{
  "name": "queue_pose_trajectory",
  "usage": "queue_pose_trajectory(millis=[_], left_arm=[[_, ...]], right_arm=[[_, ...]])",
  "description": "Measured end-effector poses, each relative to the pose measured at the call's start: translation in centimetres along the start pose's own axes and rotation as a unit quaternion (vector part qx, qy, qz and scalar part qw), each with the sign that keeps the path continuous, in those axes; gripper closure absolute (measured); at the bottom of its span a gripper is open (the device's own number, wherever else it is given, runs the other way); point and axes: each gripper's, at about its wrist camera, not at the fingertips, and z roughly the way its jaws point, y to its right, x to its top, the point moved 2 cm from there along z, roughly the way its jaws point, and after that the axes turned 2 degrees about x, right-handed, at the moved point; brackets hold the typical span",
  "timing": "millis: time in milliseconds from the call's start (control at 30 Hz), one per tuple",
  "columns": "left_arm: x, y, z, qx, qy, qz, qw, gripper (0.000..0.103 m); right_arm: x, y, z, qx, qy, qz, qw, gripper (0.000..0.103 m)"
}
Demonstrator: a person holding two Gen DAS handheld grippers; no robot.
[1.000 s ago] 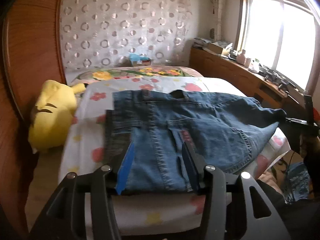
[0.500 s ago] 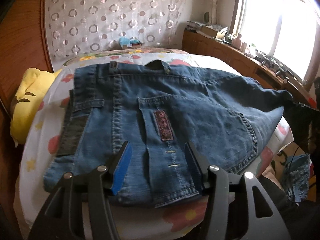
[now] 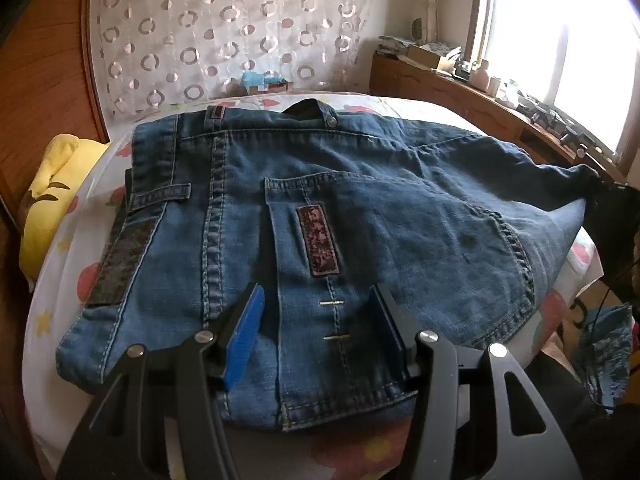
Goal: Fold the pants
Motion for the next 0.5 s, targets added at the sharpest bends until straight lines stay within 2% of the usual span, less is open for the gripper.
queue_pose_trajectory(millis=[167, 233, 267, 333, 500], left_arm=[[0.2, -0.1, -0.1, 0.003, -0.004, -0.002, 1.0, 0.049], [0.4, 0.0, -0.1, 0.001, -0.005, -0.003, 1.0, 0.049], [0.4, 0.0, -0.1, -0.001, -0.006, -0.005, 1.0, 0.049], [0.4, -0.1, -0.4, -0.005, -0.009, -0.007, 0.9999, 0.049], [0.8, -0.4, -1.8, -0.007, 0.0, -0.017, 0.9998, 0.049]], right_arm=[[0.4, 0.2, 0.6, -0.001, -0.007, 0.003, 1.0, 0.056], [0.3, 0.1, 0.9, 0.001, -0.01, 0.0, 1.0, 0.074], [0.3, 0.1, 1.1, 0.002, -0.01, -0.001, 1.0, 0.077], [0.4, 0.1, 1.3, 0.005, -0.009, -0.003, 1.0, 0.089], [1.3, -1.3, 0.8, 0.022, 0.018, -0.023, 0.999, 0.095]])
